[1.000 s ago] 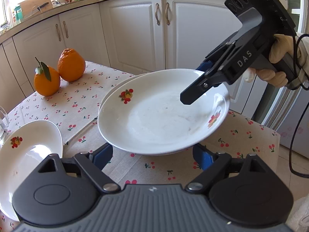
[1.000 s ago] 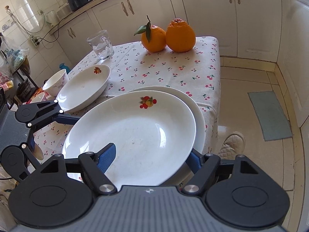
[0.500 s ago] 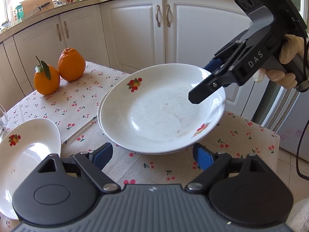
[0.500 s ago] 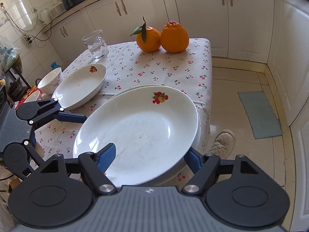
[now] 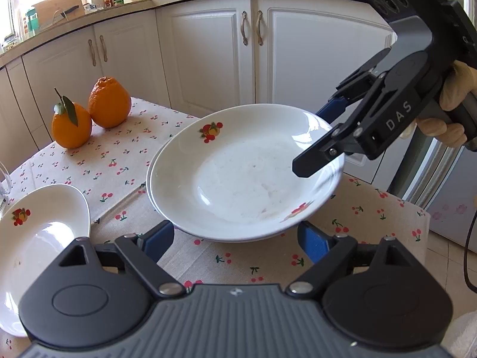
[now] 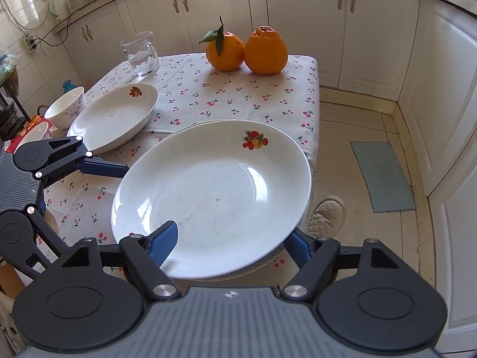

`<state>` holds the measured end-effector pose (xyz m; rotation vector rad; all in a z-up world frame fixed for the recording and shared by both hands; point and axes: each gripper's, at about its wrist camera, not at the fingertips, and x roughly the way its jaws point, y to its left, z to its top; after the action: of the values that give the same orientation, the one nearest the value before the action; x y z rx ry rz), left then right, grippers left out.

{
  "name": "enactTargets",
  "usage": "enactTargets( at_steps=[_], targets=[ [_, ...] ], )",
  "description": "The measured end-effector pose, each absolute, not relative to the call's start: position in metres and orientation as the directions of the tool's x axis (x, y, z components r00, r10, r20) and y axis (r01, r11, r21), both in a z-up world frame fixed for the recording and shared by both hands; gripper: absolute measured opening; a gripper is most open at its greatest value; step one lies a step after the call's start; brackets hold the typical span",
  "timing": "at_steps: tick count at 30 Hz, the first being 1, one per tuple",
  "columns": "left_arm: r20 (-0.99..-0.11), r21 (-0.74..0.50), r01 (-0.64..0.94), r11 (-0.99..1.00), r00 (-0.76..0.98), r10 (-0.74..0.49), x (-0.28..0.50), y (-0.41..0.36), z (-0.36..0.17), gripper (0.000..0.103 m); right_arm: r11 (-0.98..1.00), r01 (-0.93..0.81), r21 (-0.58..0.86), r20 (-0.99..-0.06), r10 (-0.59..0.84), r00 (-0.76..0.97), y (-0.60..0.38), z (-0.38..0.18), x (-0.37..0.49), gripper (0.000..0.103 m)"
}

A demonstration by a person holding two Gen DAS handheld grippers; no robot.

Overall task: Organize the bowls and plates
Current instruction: 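Lower the held plate onto the stained white plate with the right gripper, then open the right gripper and withdraw it from the stacked plates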

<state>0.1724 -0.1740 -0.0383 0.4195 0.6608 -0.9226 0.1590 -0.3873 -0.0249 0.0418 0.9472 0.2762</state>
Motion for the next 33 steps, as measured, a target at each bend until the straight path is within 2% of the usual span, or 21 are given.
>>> enactTargets(
  at_steps=[14,17,19,23,33],
  targets=[
    [-0.676,0.058,0.827,0.559,0.445,-0.588,0.169,-0.174,-0.039,0.091,0.971,-0.193,0.143,-0.805,0.227,0.548,-0.386,-0.029,0.149,0.082],
    [-0.670,0.058,0.821,0.567,0.453,-0.587,0.163,-0.169,-0.036,0.091,0.969,-0.198,0.150,-0.793,0.238,0.561,-0.385,-0.024,0.146,0.085],
    [-0.665,0.051,0.811,0.583,0.463,-0.586,0.159,-0.163,-0.033,0.091,0.966,-0.204,0.160,-0.776,0.251,0.578,-0.383,-0.019,0.142,0.094],
    [-0.654,0.033,0.771,0.636,0.498,-0.570,0.150,-0.149,-0.027,0.092,0.960,-0.222,0.171,-0.738,0.274,0.617,-0.373,-0.010,0.131,0.103],
    [-0.626,0.038,0.560,0.828,0.659,-0.417,0.134,-0.100,-0.022,0.095,0.956,-0.272,0.108,-0.700,0.267,0.662,-0.329,-0.005,0.110,0.103]
  ],
)
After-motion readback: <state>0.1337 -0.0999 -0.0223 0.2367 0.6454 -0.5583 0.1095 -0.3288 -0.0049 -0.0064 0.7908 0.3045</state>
